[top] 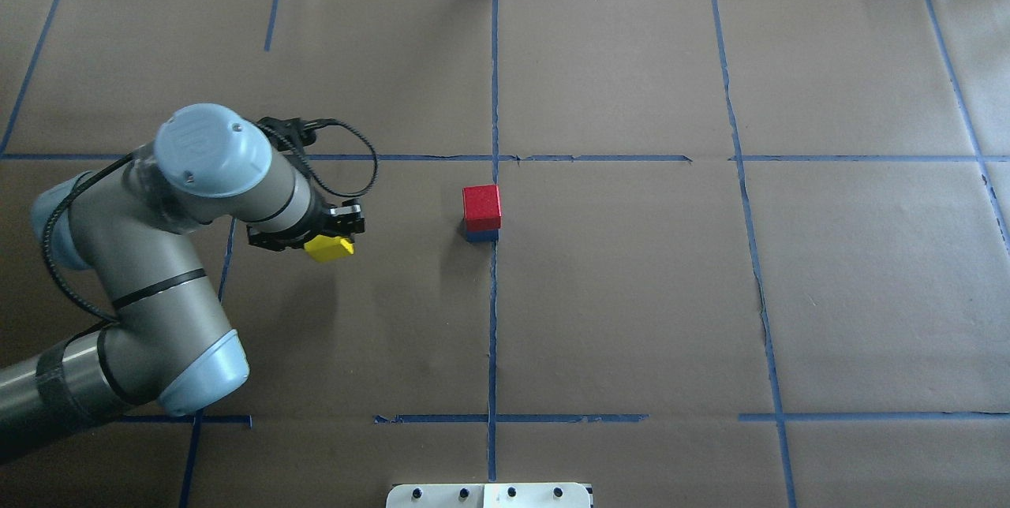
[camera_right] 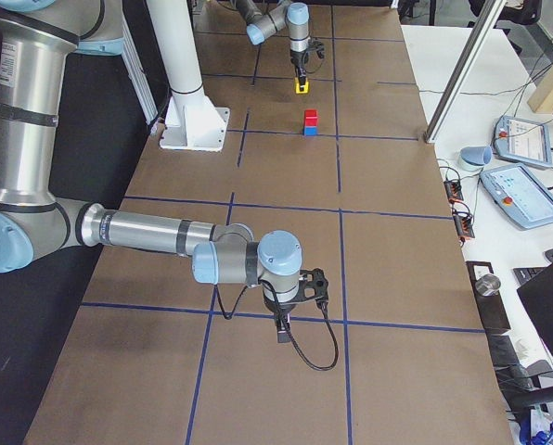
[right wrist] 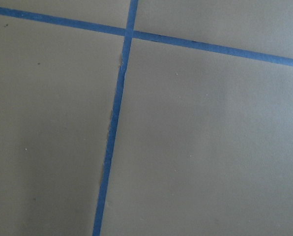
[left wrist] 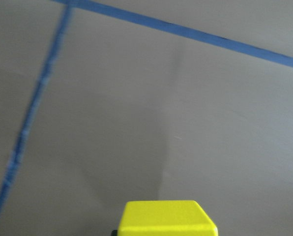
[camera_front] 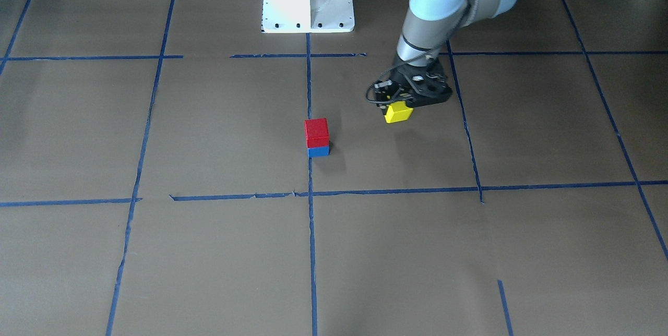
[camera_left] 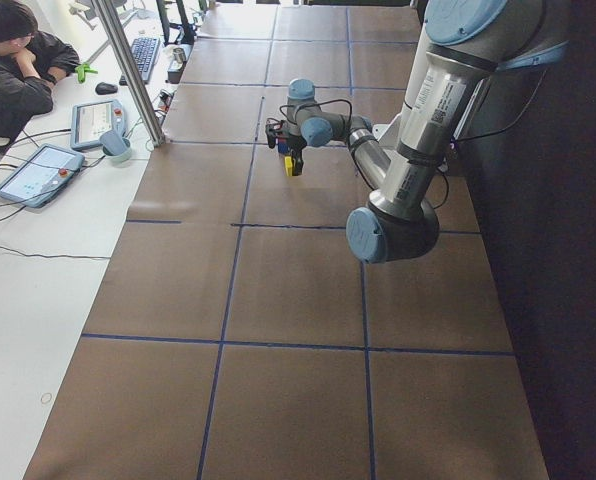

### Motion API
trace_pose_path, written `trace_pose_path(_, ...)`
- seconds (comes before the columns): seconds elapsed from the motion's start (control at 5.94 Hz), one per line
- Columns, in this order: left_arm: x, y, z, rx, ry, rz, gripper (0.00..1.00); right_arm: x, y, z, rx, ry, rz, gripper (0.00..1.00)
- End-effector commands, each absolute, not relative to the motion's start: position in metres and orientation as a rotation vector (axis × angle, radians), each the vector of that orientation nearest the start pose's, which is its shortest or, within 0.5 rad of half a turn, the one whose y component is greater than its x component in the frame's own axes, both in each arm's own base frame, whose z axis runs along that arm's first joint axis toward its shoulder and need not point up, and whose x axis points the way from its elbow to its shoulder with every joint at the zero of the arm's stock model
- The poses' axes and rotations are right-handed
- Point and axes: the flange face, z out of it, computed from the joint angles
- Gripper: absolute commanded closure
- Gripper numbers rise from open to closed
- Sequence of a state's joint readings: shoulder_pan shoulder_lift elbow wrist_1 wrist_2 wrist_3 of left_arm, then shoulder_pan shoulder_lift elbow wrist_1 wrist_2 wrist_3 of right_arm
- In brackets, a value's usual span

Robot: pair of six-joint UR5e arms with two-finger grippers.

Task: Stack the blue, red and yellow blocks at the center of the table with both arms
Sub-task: 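Carry the yellow cube with the left gripper above the red cube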

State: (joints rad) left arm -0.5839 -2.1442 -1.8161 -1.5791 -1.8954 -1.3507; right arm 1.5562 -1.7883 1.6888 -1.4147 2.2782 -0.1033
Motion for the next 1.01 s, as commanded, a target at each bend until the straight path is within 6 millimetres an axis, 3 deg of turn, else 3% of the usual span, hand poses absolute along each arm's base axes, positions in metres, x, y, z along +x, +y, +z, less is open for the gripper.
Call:
trace_pose_path(0.0,0.513,-0.455,0.148,0.063,0.915,-0.178,1.0,0.063,-0.403,0.687,0.091,-0.706,-0.132,0.0)
trace_pose_path(0.34,0.551,-0.479,0.11,0.056,0.901,-0.182,1.0,0.063,-0.404,0.687,0.093,-0.706,-0.133,0.0)
trace_pose_path(0.84,0.558,-0.483,0.11,0.051,0.887,-0.182,1.0,0.063,-0.403,0.687,0.091,-0.706,-0.132,0.0)
